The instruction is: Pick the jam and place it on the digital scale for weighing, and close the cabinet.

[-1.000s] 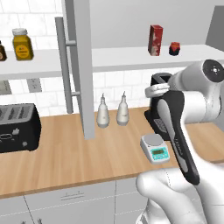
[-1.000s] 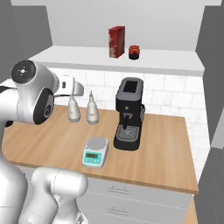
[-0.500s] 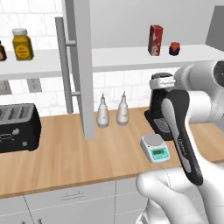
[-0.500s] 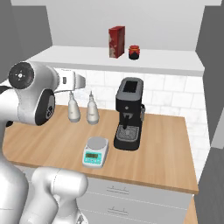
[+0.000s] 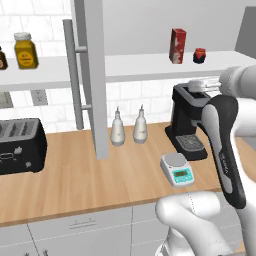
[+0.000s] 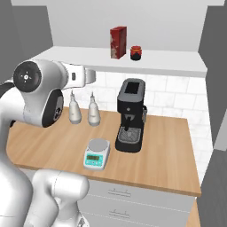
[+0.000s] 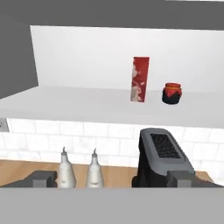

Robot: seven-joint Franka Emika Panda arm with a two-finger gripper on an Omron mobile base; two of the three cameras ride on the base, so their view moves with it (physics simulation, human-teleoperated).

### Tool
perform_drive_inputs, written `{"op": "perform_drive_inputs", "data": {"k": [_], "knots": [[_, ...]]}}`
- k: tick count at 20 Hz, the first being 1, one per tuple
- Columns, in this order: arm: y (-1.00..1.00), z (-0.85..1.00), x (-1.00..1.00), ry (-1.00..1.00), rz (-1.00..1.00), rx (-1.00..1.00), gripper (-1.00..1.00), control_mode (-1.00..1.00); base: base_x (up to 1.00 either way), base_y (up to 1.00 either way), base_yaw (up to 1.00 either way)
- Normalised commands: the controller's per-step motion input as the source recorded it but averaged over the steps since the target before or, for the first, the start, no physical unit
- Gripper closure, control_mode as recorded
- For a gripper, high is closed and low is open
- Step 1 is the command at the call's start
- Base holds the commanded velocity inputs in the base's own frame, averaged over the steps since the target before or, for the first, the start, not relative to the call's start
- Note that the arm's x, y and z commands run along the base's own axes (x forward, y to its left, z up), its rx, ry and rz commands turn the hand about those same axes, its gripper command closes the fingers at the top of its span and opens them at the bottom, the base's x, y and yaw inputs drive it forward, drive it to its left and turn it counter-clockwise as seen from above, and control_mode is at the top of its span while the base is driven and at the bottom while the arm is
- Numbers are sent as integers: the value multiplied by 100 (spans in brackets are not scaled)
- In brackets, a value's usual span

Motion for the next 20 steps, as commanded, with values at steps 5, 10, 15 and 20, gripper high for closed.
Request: {"op": "perform_drive_inputs", "data": {"k": [5, 10, 15, 20], "knots": [[-48, 47, -4, 1, -8, 0, -100, -100, 0, 0, 0], [-60, 33, 0, -1, -2, 0, -100, -100, 0, 0, 0], [-55, 0, 6, -4, 0, 0, -100, -100, 0, 0, 0], [-16, 0, 27, 0, 0, 0, -100, -100, 0, 0, 0]]}}
